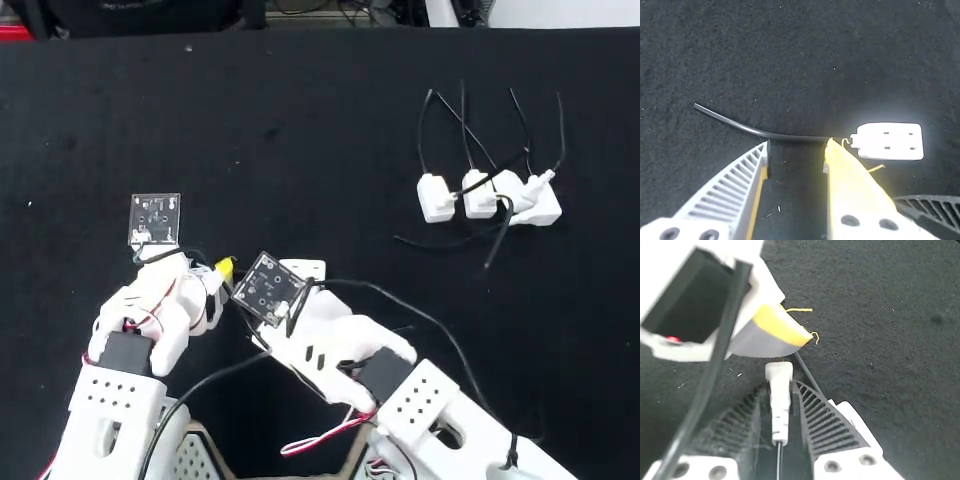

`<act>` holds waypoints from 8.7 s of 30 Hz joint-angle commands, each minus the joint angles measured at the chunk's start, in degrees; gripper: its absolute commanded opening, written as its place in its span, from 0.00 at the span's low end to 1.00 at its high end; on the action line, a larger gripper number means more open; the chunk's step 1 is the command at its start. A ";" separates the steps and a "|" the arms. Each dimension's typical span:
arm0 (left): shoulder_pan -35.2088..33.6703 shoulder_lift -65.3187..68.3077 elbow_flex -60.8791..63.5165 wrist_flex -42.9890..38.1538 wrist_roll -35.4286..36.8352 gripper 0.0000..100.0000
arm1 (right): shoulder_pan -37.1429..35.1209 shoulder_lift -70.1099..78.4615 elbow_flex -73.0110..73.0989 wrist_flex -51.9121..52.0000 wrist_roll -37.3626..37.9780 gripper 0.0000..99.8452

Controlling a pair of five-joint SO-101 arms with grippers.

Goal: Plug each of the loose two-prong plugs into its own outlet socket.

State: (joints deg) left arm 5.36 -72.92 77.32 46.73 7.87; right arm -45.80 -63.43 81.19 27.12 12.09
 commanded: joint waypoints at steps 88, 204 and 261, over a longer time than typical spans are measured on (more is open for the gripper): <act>-13.05 74.81 -43.30 15.65 -13.71 0.18 | 19.96 33.54 -22.64 16.09 -7.30 0.01; -35.12 28.57 -12.62 -0.97 -8.26 0.25 | 13.36 83.56 -96.40 73.76 -27.08 0.01; -34.77 12.48 -5.14 -1.05 -8.26 0.25 | 16.62 97.89 -102.46 73.76 -36.75 0.01</act>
State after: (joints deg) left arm -29.54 -59.38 72.48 46.29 -0.92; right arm -31.38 33.10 -19.03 99.47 -22.90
